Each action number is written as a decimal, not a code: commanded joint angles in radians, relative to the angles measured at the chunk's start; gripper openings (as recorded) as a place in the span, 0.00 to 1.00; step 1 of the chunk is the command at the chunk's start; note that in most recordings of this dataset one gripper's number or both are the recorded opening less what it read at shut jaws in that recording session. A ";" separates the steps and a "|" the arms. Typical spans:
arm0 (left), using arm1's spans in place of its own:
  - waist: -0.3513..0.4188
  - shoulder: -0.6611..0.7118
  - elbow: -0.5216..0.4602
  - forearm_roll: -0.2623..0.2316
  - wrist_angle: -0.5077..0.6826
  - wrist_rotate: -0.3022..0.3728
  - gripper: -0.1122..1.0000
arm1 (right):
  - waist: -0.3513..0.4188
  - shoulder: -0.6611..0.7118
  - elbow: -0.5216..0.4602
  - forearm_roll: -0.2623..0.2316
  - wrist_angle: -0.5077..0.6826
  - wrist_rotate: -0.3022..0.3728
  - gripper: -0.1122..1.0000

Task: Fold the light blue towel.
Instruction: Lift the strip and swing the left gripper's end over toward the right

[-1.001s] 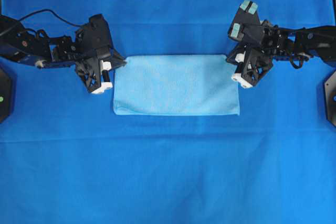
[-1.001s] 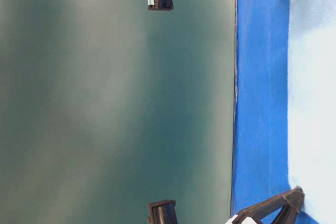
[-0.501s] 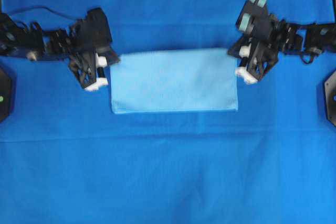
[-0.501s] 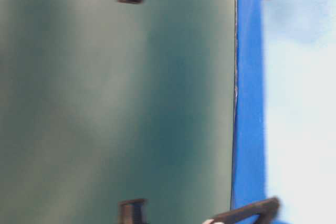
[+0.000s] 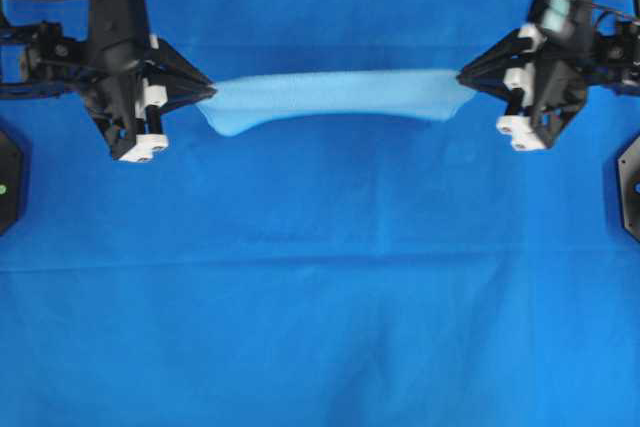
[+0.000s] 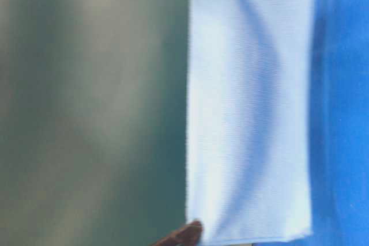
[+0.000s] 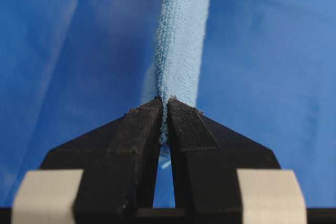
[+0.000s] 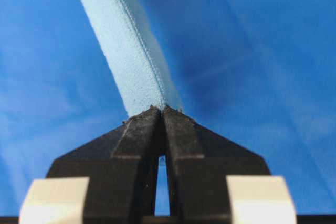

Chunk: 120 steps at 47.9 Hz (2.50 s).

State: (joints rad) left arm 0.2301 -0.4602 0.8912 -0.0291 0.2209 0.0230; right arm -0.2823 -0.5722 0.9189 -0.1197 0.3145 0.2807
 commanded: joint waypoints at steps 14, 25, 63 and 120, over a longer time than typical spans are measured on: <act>-0.035 -0.041 -0.021 0.002 -0.008 -0.012 0.14 | -0.008 0.000 -0.028 -0.005 0.002 0.000 0.12; -0.138 0.009 -0.051 0.002 -0.077 -0.015 0.14 | -0.095 0.054 -0.054 -0.052 -0.034 -0.002 0.12; -0.397 0.400 -0.407 0.002 -0.222 0.000 0.14 | -0.236 0.459 -0.437 -0.210 -0.147 -0.018 0.12; -0.379 0.810 -0.773 0.002 -0.439 0.051 0.14 | -0.304 0.206 -0.100 -0.235 -0.103 -0.020 0.11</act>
State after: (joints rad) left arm -0.1135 0.3896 0.1012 -0.0291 -0.1810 0.0844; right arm -0.5630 -0.3988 0.8636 -0.3467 0.2347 0.2592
